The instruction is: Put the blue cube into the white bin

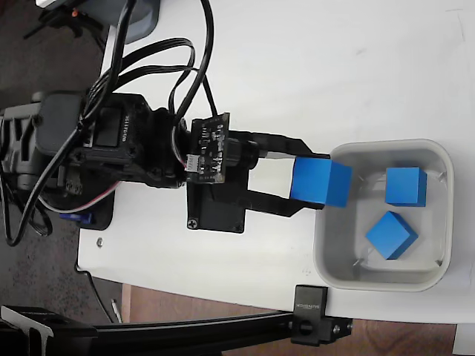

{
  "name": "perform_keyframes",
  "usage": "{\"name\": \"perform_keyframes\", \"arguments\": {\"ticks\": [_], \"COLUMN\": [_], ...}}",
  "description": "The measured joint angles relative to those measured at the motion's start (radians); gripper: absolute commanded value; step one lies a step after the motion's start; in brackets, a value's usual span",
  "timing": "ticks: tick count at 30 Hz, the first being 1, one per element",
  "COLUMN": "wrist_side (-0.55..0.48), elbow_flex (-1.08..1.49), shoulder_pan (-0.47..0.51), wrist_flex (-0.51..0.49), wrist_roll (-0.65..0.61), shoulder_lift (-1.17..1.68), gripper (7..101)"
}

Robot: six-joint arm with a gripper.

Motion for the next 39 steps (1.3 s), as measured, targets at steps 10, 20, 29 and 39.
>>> {"name": "perform_keyframes", "arguments": {"ticks": [10, 20, 29, 39], "wrist_side": [0.014, 0.002, -0.002, -0.006], "elbow_flex": [-0.014, 0.503, 1.055, 1.520], "shoulder_pan": [-0.003, 0.041, 0.029, -0.064], "wrist_flex": [0.060, 0.009, 0.052, 0.107], "wrist_roll": [-0.026, -0.071, -0.112, -0.040], "shoulder_lift": [-0.008, 0.535, 1.091, 1.638], "gripper": [100.0, 100.0, 100.0, 100.0]}}
